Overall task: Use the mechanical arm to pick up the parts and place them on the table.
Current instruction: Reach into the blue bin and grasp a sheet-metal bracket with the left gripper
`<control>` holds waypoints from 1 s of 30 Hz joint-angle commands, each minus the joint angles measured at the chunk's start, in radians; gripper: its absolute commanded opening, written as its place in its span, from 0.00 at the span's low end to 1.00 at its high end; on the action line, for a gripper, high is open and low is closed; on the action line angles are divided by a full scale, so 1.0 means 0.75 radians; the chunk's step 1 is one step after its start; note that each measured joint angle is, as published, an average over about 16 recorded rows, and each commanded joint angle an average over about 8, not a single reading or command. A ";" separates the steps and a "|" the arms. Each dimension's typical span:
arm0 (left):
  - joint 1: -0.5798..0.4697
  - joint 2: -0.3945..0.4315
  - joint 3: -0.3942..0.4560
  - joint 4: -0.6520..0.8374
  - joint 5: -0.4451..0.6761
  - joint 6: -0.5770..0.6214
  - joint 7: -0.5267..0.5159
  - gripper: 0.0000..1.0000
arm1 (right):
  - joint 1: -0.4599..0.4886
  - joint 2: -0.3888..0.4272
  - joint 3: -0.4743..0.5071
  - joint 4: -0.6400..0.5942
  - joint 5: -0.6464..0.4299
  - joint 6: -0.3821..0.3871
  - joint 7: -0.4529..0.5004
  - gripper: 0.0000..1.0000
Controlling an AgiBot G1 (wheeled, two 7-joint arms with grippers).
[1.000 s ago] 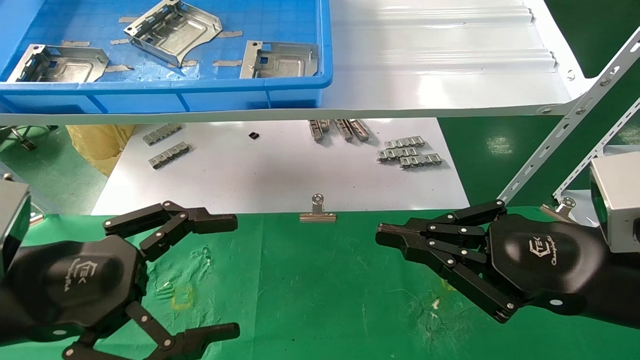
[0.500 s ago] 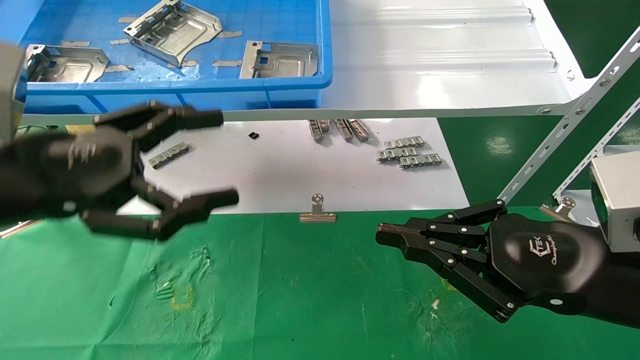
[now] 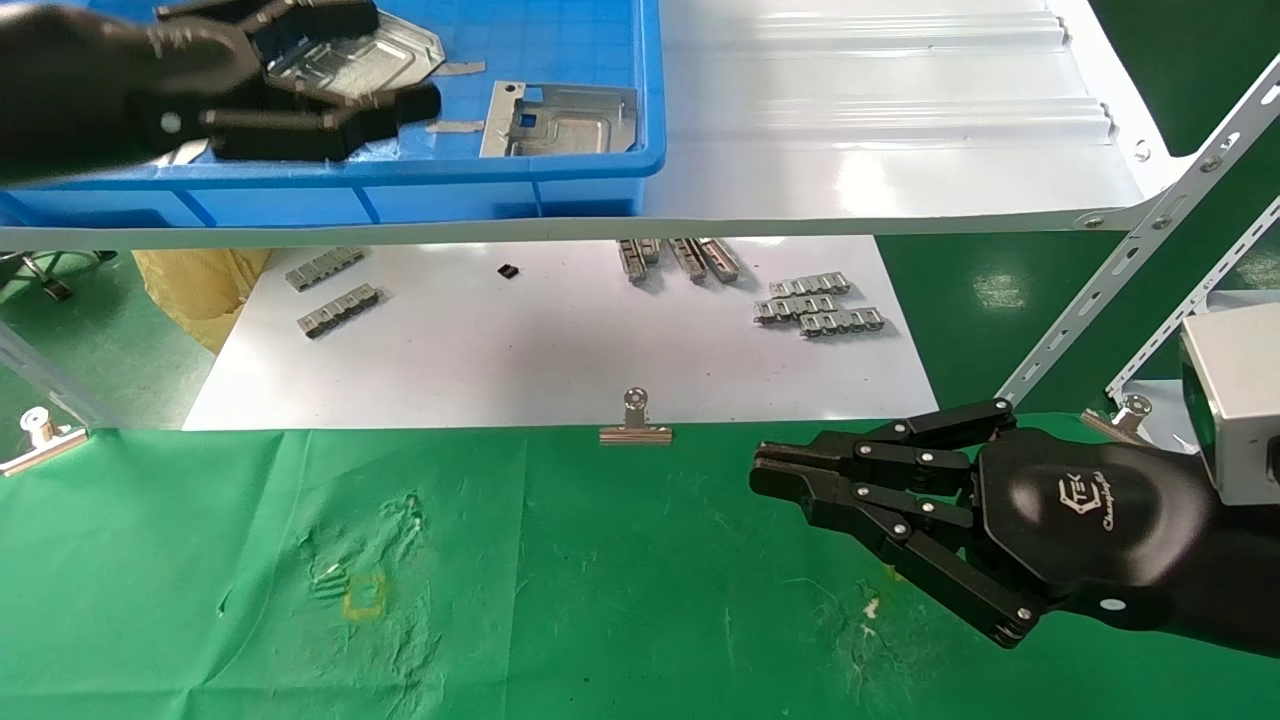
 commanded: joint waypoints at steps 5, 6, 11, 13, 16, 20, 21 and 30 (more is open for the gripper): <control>-0.160 0.101 0.039 0.290 0.109 -0.147 0.098 0.82 | 0.000 0.000 0.000 0.000 0.000 0.000 0.000 1.00; -0.180 0.115 0.045 0.330 0.125 -0.181 0.114 0.70 | 0.000 0.000 0.000 0.000 0.000 0.000 0.000 1.00; -0.248 0.168 0.077 0.481 0.200 -0.369 0.193 0.07 | 0.000 0.000 0.000 0.000 0.000 0.000 0.000 1.00; -0.262 0.183 0.087 0.526 0.223 -0.440 0.218 0.00 | 0.000 0.000 0.000 0.000 0.000 0.000 0.000 1.00; -0.272 0.203 0.098 0.584 0.245 -0.519 0.236 0.00 | 0.000 0.000 0.000 0.000 0.000 0.000 0.000 1.00; -0.286 0.224 0.113 0.635 0.270 -0.573 0.246 0.00 | 0.000 0.000 0.000 0.000 0.000 0.000 0.000 1.00; -0.290 0.228 0.116 0.645 0.275 -0.581 0.247 0.00 | 0.000 0.000 0.000 0.000 0.000 0.000 0.000 1.00; -0.321 0.237 0.132 0.703 0.298 -0.578 0.225 0.00 | 0.000 0.000 0.000 0.000 0.000 0.000 0.000 1.00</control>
